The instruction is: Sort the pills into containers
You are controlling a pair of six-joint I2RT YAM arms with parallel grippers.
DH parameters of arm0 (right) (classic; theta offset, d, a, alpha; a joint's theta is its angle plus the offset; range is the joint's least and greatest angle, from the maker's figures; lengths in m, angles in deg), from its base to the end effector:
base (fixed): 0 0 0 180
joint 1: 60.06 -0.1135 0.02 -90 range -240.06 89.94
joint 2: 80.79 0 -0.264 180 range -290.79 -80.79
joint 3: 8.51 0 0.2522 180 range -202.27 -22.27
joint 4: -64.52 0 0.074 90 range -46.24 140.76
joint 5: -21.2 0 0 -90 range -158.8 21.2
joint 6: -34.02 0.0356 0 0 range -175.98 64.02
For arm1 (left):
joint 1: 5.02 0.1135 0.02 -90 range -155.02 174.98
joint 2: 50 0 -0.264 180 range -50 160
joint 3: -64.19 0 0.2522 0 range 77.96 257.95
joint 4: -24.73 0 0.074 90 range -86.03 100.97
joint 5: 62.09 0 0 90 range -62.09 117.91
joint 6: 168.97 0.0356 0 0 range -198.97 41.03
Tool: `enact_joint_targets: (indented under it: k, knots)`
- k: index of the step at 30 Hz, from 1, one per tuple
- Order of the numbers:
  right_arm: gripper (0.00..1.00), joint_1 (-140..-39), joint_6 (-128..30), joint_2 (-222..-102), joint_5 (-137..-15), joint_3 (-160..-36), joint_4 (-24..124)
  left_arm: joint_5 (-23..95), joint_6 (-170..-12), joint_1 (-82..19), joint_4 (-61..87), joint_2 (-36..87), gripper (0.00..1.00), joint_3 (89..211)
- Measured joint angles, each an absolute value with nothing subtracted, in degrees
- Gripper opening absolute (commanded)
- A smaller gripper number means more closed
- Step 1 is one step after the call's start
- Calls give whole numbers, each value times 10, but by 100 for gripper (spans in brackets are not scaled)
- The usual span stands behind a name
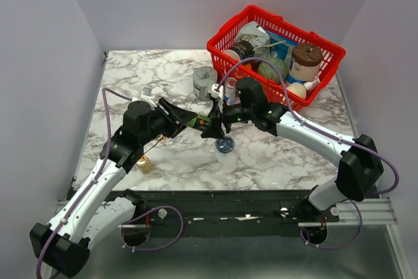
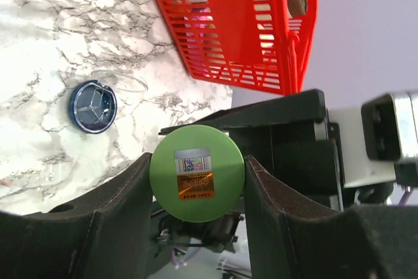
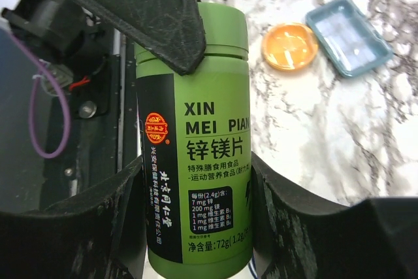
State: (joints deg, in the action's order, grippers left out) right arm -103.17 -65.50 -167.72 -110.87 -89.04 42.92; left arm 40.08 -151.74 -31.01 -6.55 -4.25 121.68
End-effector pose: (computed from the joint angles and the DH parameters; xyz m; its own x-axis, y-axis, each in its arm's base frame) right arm 0.2357 0.2533 0.3019 -0.1827 -0.3392 -0.9228 -0.9830 0.0827 0.1642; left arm 0.1632 -0.0879 0.3175 -0.6688 -0.7127 -0.2118 -0.1074 0.3745 -0.9210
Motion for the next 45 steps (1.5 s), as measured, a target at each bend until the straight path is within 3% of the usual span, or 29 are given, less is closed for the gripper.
enact_joint_targets:
  k: [1, 4, 11, 20, 25, 31, 37, 45]
  knots:
    - [12, -1030, -656, -1677, -1104, -890, 429, 399, -1526, -310, -69, -28, 58, 1226]
    - [11, -1027, -657, -1677, -1099, -890, 430, 397, -1522, -310, -74, -14, 98, 1238]
    - [12, -1015, -656, -1677, -1115, -889, 429, 407, -1415, -308, -54, -121, 99, 1226]
    - [13, -1005, -719, -1675, -1295, -887, 397, 567, -966, -301, -50, -283, 99, 1184]
    - [13, -1010, -782, -1675, -1359, -887, 344, 670, -792, -301, -49, -253, 99, 1155]
    - [14, -1013, -811, -1675, -1381, -887, 322, 751, -752, -301, -33, -170, 96, 1157]
    - [13, -1013, -816, -1675, -1388, -887, 313, 779, -781, -301, 22, -175, 89, 1156]
    - [13, -1013, -816, -1675, -1388, -888, 313, 781, -836, -301, 69, -170, 89, 1146]
